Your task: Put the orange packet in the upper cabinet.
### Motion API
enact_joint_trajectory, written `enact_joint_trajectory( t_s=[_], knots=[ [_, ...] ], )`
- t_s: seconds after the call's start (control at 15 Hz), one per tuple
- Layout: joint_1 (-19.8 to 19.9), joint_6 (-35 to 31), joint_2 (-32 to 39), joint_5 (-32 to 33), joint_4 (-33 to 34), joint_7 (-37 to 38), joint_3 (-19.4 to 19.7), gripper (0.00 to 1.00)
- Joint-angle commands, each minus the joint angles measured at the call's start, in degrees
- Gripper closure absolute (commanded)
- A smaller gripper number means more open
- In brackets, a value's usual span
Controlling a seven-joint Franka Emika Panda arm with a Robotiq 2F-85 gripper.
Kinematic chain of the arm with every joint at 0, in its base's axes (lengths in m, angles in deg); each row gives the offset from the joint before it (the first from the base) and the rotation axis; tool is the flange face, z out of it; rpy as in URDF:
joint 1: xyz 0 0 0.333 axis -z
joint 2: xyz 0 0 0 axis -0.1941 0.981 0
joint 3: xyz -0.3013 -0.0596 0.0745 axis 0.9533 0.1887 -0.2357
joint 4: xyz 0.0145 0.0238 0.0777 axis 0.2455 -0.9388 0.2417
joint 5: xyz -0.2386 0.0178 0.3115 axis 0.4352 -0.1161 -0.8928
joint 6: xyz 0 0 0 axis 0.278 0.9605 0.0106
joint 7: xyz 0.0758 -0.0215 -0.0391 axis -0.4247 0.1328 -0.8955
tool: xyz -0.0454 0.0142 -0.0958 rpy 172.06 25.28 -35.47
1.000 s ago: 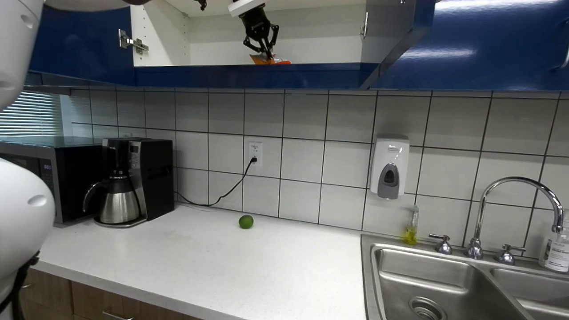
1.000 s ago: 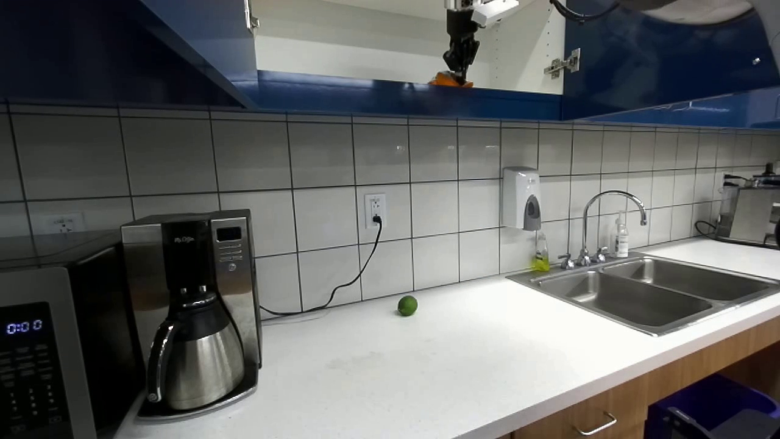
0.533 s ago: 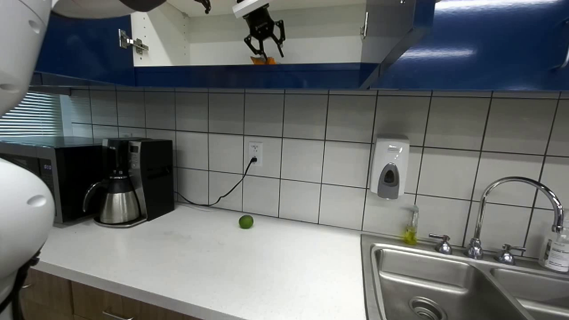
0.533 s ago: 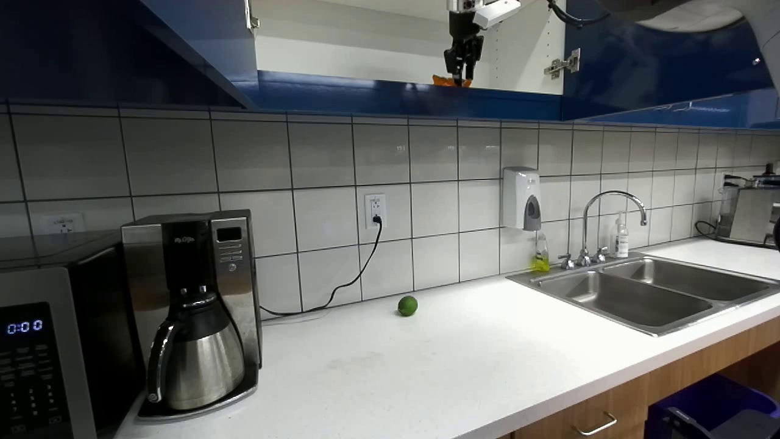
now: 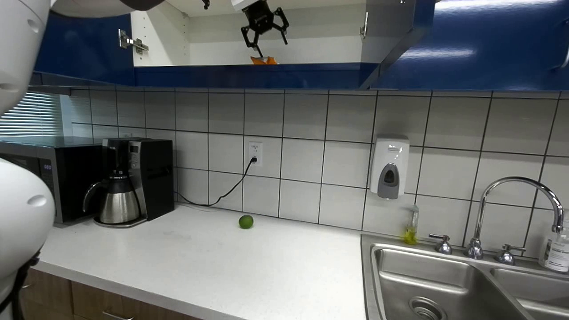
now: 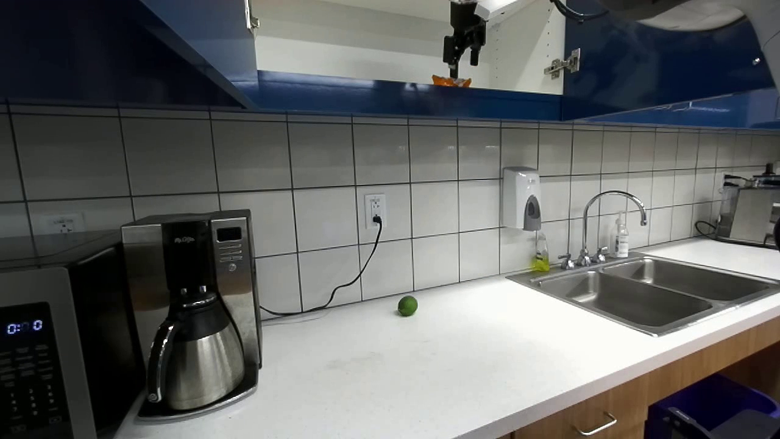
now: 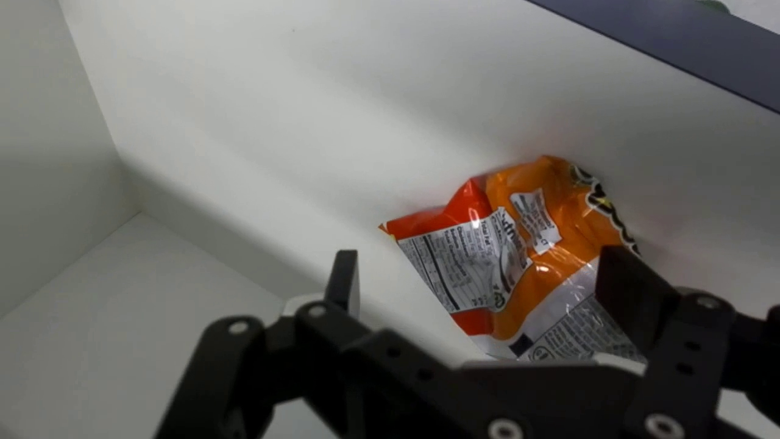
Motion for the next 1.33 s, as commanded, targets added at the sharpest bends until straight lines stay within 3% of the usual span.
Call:
enact_joint_trajectory(
  t_s=[0.0, 0.47, 0.8, 1.27],
  knots=[
    [-0.4, 0.2, -2.0, 0.2, -0.4, -1.3, -0.3, 0.0],
    [-3.1, -0.3, -9.2, 0.8, -5.3, 1.3, -0.6, 0.0],
    [-5.0, -0.6, -17.5, -1.0, -16.4, 4.7, -1.0, 0.0],
    [-7.6, -0.5, -31.0, -2.4, -36.8, 13.9, -1.7, 0.0]
  ],
)
